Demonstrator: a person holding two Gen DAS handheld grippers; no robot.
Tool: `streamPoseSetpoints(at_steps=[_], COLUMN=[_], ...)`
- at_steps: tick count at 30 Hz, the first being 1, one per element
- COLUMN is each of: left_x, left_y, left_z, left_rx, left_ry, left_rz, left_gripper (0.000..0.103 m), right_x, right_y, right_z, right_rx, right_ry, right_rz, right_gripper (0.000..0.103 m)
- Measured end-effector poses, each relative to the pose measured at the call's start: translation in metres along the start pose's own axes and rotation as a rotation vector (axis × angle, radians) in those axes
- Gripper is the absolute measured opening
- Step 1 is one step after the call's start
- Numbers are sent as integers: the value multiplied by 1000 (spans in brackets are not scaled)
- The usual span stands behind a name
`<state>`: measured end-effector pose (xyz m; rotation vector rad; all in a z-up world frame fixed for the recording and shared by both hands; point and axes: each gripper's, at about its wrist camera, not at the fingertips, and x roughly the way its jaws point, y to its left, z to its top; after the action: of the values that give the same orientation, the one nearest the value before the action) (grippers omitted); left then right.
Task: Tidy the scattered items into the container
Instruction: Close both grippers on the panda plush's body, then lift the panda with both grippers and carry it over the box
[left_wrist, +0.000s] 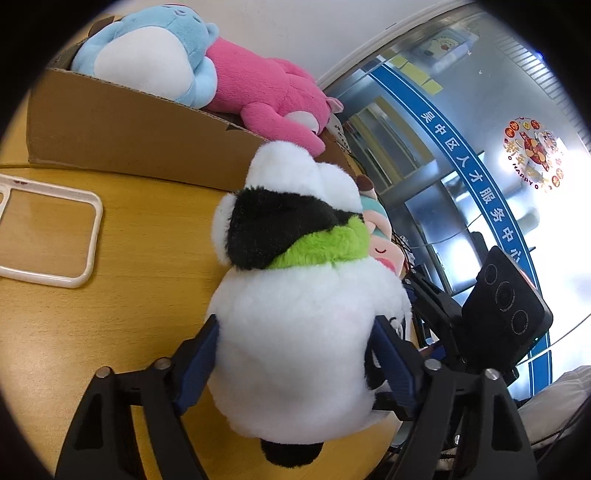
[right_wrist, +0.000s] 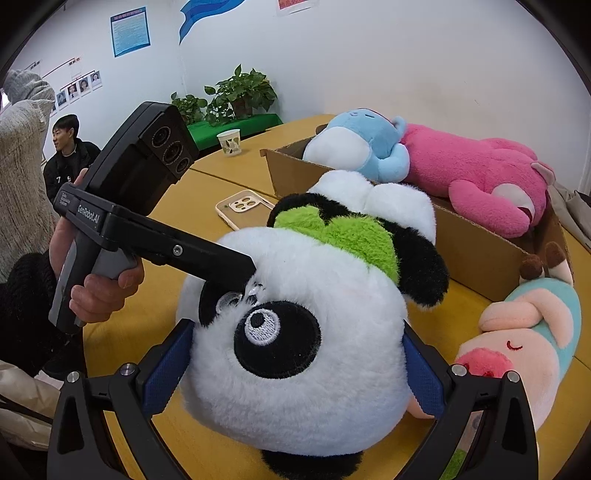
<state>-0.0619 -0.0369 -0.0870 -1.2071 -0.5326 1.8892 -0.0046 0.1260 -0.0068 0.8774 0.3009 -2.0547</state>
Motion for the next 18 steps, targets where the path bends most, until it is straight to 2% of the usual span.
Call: streamPoseSetpoints(at_steps=[7,13,15,18], left_x=[-16,-21,-22,-23], left_y=[6,12,14,18], left_z=[-1,1,1,0], left_rx=[-25,-50,-64,-83], left_ry=[-16,-30,-38,-57], left_rz=[-6,-4,-8,-5], left_gripper=[64,63,64,74], right_x=[-7,11,18,24], right_y=[-9,-28,-32,-33], right_z=[4,13,15,16], right_rx=[-16,55,90,109], right_ry=[-14,60,81,83], right_rz=[12,102,135,158], right_gripper=[103,103,103,103])
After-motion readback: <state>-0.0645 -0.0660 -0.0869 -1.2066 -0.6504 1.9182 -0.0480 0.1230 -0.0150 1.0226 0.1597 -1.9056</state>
